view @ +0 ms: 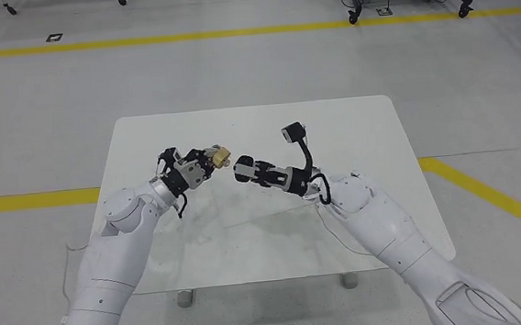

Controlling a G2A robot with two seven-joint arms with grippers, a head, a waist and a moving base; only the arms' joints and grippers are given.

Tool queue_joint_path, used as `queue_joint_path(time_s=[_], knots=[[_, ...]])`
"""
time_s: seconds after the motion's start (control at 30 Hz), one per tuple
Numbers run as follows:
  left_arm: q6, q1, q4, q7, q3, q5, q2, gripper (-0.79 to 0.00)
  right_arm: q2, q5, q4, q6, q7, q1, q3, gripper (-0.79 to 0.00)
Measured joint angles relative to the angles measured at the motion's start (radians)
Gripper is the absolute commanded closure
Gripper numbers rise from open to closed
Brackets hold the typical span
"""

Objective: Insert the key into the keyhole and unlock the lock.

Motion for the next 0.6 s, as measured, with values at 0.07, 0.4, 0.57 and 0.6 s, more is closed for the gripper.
queue_joint_path(time_s=[0.07,0.4,0.57,0.6], knots=[[0.003,0.001,0.0,0.0,-0.001,-0.002,0.0,0.0,0.0,0.0,0.0,0.0,0.0,0.0,0.0,-0.785],[-0.226,0.056,-0.089,0.125,-0.011,0.126,-0.001,0.0,-0.001,0.069,-0.013,0.03,0.003,-0.028,0.001,-0.339],[-0.403,0.109,-0.144,0.177,-0.007,0.194,-0.004,0.0,-0.011,0.201,0.011,0.089,0.034,-0.028,-0.016,-0.185],[-0.419,0.114,-0.148,0.179,-0.007,0.203,-0.004,0.0,-0.014,0.23,0.021,0.104,0.044,-0.024,-0.021,-0.169]])
